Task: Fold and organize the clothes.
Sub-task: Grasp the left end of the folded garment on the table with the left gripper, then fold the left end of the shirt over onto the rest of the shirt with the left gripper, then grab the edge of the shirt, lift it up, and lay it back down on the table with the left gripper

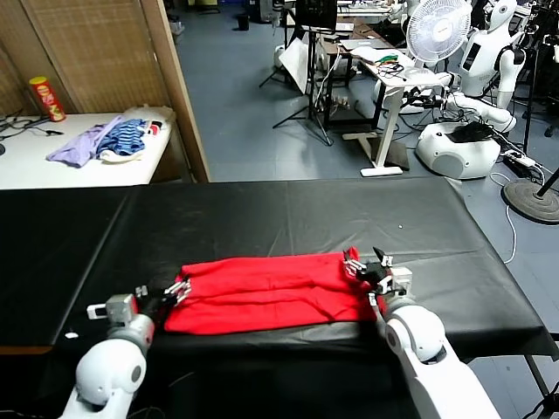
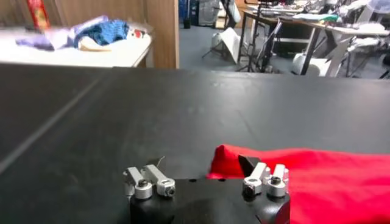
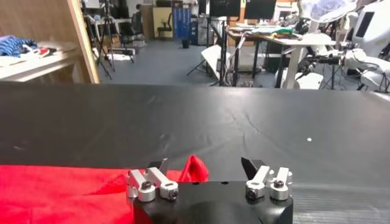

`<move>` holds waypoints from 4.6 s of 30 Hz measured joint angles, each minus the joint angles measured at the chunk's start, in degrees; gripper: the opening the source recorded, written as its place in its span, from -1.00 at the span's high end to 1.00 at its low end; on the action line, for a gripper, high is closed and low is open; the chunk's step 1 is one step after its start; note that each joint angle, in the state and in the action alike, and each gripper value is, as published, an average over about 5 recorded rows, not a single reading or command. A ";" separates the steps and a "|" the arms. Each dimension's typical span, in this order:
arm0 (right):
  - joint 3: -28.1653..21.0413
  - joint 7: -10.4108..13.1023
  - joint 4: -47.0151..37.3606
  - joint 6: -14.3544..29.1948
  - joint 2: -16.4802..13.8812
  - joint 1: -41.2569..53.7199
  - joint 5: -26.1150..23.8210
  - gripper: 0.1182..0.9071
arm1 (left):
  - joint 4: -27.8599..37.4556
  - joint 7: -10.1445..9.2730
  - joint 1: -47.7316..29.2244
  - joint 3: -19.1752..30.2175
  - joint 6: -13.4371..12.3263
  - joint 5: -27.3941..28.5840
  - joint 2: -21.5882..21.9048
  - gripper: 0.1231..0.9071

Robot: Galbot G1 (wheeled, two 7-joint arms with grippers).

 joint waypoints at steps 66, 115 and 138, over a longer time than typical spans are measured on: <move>3.62 0.73 7.09 -0.32 3.32 -6.40 -3.54 -0.72 | -4.38 -4.66 -7.27 15.22 1.54 -6.77 -8.02 0.90; -25.61 -21.43 10.53 6.14 -6.68 2.87 -16.03 -0.72 | -4.20 0.50 -0.75 7.56 -9.21 15.97 -9.04 -0.72; -23.29 -16.57 11.01 7.59 -7.49 -1.95 -19.23 0.99 | -4.15 0.44 0.43 7.04 -9.65 15.93 -9.19 -0.72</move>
